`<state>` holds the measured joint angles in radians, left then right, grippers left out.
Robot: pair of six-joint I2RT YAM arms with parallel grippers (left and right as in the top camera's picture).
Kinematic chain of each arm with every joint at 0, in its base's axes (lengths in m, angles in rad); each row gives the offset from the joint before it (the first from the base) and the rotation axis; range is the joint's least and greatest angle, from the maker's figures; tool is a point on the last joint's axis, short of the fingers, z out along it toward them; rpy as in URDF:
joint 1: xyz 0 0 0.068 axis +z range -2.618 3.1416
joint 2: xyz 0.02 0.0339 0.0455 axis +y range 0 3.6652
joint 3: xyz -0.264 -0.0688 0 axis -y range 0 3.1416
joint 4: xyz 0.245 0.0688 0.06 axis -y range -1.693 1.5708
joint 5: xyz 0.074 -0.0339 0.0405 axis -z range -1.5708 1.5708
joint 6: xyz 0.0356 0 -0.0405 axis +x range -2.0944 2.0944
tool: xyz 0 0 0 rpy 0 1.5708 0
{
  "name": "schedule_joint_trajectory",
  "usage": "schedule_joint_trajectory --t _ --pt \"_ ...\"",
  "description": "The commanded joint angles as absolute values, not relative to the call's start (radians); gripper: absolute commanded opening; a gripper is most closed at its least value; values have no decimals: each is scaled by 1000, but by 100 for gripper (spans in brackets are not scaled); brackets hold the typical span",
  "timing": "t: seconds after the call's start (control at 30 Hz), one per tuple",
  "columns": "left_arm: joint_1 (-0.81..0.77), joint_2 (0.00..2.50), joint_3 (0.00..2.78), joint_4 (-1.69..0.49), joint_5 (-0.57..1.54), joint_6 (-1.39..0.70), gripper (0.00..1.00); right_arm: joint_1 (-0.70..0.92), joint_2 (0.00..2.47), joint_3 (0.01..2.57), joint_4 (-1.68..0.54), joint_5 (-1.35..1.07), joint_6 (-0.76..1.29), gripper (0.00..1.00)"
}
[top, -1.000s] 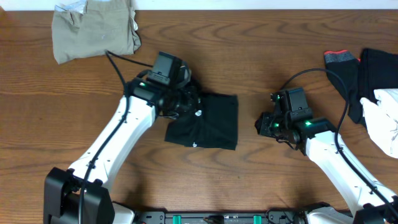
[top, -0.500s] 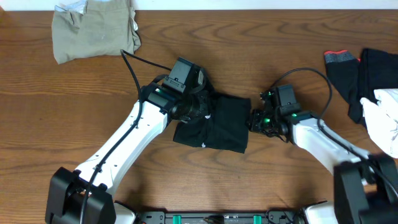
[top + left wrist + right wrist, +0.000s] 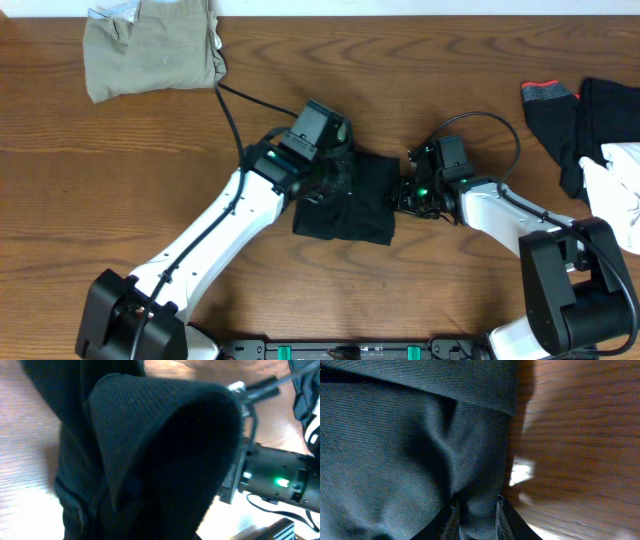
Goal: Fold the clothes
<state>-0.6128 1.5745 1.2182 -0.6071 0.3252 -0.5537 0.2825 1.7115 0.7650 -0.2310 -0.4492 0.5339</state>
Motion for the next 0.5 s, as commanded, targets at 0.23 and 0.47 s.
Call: schedule_joint_trajectory --t 0.23,0.47 --pt "-692 1660 1235 -600 222 -567 7 334 1757 747 -244 -406 556 24" --pt "-693 1793 1235 -592 223 -567 16 334 1757 747 -254 -406 556 24"
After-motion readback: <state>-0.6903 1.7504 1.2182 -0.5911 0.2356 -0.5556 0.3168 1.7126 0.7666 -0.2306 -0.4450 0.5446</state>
